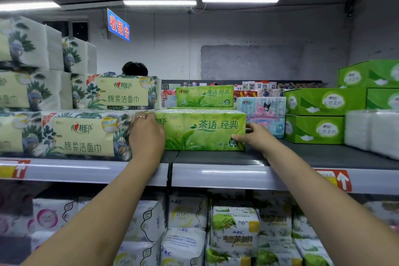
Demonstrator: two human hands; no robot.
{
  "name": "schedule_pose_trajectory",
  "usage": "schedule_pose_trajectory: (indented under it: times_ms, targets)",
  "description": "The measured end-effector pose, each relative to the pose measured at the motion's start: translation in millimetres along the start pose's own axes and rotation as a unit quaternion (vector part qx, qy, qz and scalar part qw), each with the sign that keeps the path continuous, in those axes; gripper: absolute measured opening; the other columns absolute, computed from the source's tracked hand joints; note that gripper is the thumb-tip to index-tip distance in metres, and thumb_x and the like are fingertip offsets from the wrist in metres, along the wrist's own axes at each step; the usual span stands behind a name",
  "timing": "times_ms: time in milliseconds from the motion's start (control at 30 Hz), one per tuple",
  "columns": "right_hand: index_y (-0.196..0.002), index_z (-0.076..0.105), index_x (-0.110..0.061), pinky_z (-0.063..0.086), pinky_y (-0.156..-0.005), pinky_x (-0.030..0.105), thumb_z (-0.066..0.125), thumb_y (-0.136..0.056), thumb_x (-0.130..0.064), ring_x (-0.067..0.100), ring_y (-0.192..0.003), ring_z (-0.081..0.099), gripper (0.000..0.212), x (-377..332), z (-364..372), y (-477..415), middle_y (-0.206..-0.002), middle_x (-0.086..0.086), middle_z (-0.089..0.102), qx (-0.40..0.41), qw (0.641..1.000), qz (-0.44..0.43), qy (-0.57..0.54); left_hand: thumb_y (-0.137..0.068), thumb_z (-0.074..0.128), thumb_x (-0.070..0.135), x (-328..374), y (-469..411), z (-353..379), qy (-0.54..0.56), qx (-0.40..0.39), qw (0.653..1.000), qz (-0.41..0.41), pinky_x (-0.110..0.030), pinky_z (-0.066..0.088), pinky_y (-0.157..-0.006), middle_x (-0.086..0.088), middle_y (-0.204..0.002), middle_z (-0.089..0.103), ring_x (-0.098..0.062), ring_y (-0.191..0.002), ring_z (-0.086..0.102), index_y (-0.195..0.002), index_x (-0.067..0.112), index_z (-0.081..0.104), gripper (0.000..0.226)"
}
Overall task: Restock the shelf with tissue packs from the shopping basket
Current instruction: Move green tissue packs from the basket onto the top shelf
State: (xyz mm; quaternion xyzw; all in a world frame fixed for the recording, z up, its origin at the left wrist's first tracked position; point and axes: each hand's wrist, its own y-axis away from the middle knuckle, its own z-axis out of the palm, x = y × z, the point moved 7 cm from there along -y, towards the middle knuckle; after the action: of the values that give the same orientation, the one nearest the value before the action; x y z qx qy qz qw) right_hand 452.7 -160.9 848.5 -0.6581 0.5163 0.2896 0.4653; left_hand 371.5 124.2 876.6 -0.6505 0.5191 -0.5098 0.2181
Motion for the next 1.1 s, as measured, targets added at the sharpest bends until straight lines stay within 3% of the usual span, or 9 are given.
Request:
schedule_pose_trajectory:
  times_ms: [100,233,333,467,567,667,767,933,1100]
  targets:
    - [-0.132,0.051,-0.01,0.042,-0.1,0.037,0.08,-0.074,-0.023,0.025,-0.117,0.054,0.065,1,0,-2,-0.131,0.007,0.058,-0.006,1.0,0.004,-0.019,-0.09,0.046,0.007,-1,1,-2,0.024,0.011,1.0,-0.006,-0.041,0.043,-0.076,-0.023,-0.119,0.055,-0.038,-0.105,0.053,-0.123,-0.003,0.055,0.036]
    - [-0.14,0.042,-0.009,0.039,-0.106,0.043,0.08,-0.072,-0.032,0.026,-0.125,0.048,0.08,-3,-9,0,-0.14,0.007,0.049,0.024,0.993,-0.013,-0.117,-0.093,0.044,0.011,-7,5,-6,0.068,0.034,0.997,-0.025,-0.04,0.044,-0.083,-0.019,-0.127,0.056,-0.036,-0.108,0.055,-0.131,0.001,0.052,0.04]
    - [-0.133,0.049,-0.01,0.038,-0.108,0.042,0.066,-0.086,-0.038,0.023,-0.122,0.048,0.057,-5,-22,1,-0.135,0.005,0.052,0.097,0.98,-0.037,-0.17,-0.095,0.045,0.014,-9,5,-10,0.111,0.066,0.991,-0.022,-0.036,0.042,-0.078,-0.019,-0.117,0.063,-0.034,-0.101,0.058,-0.126,0.003,0.057,0.036]
    - [-0.111,0.059,-0.014,0.043,-0.104,0.045,0.052,-0.094,-0.041,0.018,-0.105,0.055,0.032,-4,-31,6,-0.103,-0.004,0.059,0.166,0.969,-0.039,-0.181,-0.097,0.043,0.017,-18,1,-15,0.216,0.101,0.971,-0.037,-0.028,0.032,-0.068,-0.016,-0.092,0.067,-0.03,-0.083,0.058,-0.107,0.004,0.065,0.027]
    - [-0.104,0.065,-0.012,0.05,-0.096,0.044,0.051,-0.095,-0.04,0.013,-0.087,0.058,0.032,-6,-35,9,-0.09,-0.008,0.059,0.201,0.961,-0.043,-0.184,-0.098,0.041,0.018,-19,1,-16,0.239,0.113,0.964,-0.023,-0.028,0.024,-0.062,-0.016,-0.078,0.066,-0.03,-0.074,0.057,-0.095,0.005,0.064,0.027]
    - [-0.1,0.063,-0.012,0.057,-0.081,0.037,0.047,-0.097,-0.039,0.019,-0.091,0.065,0.032,-10,-39,14,-0.097,0.003,0.067,0.225,0.955,-0.067,-0.18,-0.096,0.037,0.024,-16,3,-19,0.258,0.121,0.959,-0.005,-0.037,0.037,-0.061,-0.013,-0.072,0.063,-0.031,-0.068,0.057,-0.09,0.006,0.062,0.032]
    - [-0.104,0.061,-0.008,0.055,-0.065,0.029,0.044,-0.099,-0.034,0.019,-0.081,0.066,0.031,-19,-43,21,-0.094,0.008,0.067,0.252,0.947,-0.096,-0.173,-0.093,0.034,0.027,-10,5,-21,0.234,0.112,0.966,0.02,-0.033,0.03,-0.059,-0.009,-0.072,0.058,-0.028,-0.066,0.051,-0.09,0.005,0.06,0.035]
    - [-0.099,0.06,-0.006,0.054,-0.057,0.027,0.041,-0.101,-0.026,0.021,-0.07,0.064,0.028,-28,-55,31,-0.085,0.012,0.065,0.266,0.937,-0.106,-0.202,-0.096,0.038,0.021,-1,7,-20,0.211,0.085,0.972,0.058,-0.032,0.022,-0.053,0.001,-0.063,0.044,-0.023,-0.059,0.043,-0.083,0.009,0.053,0.024]
    - [-0.081,0.06,-0.013,0.053,-0.043,0.022,0.037,-0.102,-0.033,0.014,-0.051,0.063,0.038,-31,-74,60,-0.071,0.006,0.066,0.253,0.922,-0.081,-0.28,-0.097,0.033,0.025,1,8,-23,0.21,0.078,0.973,0.06,-0.032,0.02,-0.05,-0.001,-0.062,0.043,-0.023,-0.058,0.041,-0.08,0.007,0.052,0.032]
